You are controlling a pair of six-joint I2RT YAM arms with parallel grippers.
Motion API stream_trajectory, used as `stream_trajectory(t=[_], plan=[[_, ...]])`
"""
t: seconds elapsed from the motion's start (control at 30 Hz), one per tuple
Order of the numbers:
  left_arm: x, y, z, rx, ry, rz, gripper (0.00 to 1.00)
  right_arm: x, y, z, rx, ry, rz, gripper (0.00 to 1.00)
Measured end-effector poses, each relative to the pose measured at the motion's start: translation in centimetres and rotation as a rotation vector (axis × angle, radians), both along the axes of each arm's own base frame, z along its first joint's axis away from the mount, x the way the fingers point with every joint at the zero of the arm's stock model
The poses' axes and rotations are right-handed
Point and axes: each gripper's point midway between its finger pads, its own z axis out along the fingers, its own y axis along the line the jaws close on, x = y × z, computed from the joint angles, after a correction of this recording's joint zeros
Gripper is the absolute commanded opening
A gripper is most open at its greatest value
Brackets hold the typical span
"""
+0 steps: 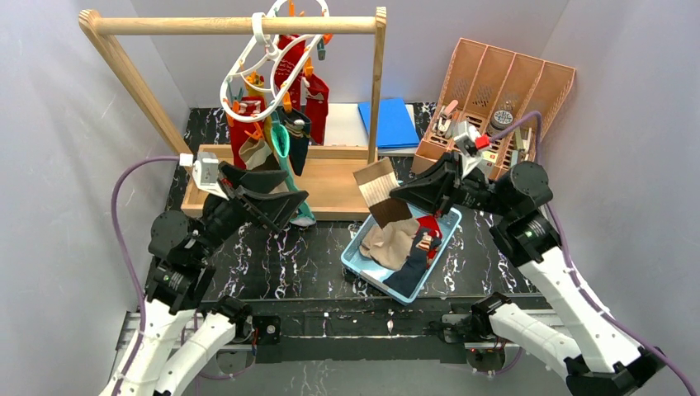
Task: Clip the socks to the hanger
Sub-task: Pick up the sock from the bin.
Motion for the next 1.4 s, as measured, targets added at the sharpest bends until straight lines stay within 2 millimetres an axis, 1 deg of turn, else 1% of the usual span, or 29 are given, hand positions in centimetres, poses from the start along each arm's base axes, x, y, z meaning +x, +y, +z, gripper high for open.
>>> stream_trajectory(t=[0.13, 0.2, 0.33, 0.37, 0.47, 0.57, 0.73, 0.83, 0.9, 0.97, 1.1, 1.17, 1.4], plan=[[-0.2, -1.8, 1.2, -0.069, -0.033, -0.118, 0.87, 0.8, 1.0, 0.9, 0.045, 0.021, 0.038, 0.01], [0.0, -2.7, 1.4, -0.101, -0.031, -0.174, 0.82, 1.1, 1.3, 1.4, 0.066, 0.026, 0.045, 0.01], [0.5, -4.1, 1.6, -0.136, -0.014, -0.252, 0.71, 1.0, 1.5, 3.0, 0.129, -0.002, 0.068, 0.01], [0.6, -4.4, 1.6, -0.140, -0.009, -0.272, 0.69, 0.8, 1.5, 3.4, 0.147, -0.016, 0.075, 0.01], [0.7, -5.4, 1.4, -0.143, 0.003, -0.321, 0.68, 0.4, 1.9, 4.0, 0.181, -0.049, 0.101, 0.01], [0.6, -6.1, 1.1, -0.140, 0.019, -0.360, 0.69, -0.4, 3.1, 4.1, 0.198, -0.077, 0.141, 0.01], [0.1, -6.3, 1.3, -0.141, 0.007, -0.382, 0.67, -2.2, 5.9, 3.2, 0.189, -0.118, 0.219, 0.01], [-0.2, -6.2, 1.6, -0.142, -0.009, -0.389, 0.63, -2.4, 7.0, 2.6, 0.180, -0.133, 0.234, 0.01], [-0.5, -6.2, 1.7, -0.140, -0.018, -0.395, 0.61, -2.2, 7.1, 2.6, 0.181, -0.142, 0.227, 0.01], [-0.9, -6.1, 1.8, -0.139, -0.025, -0.402, 0.60, -2.1, 7.2, 2.8, 0.191, -0.158, 0.219, 0.01], [-1.6, -6.0, 2.1, -0.138, -0.043, -0.415, 0.65, -1.8, 7.1, 3.5, 0.216, -0.190, 0.192, 0.01], [-2.0, -5.9, 2.3, -0.137, -0.053, -0.419, 0.67, -1.6, 6.9, 3.5, 0.221, -0.202, 0.170, 0.01], [-3.3, -5.3, 2.5, -0.141, -0.084, -0.427, 0.70, -1.4, 6.0, 3.5, 0.236, -0.237, 0.110, 0.01]])
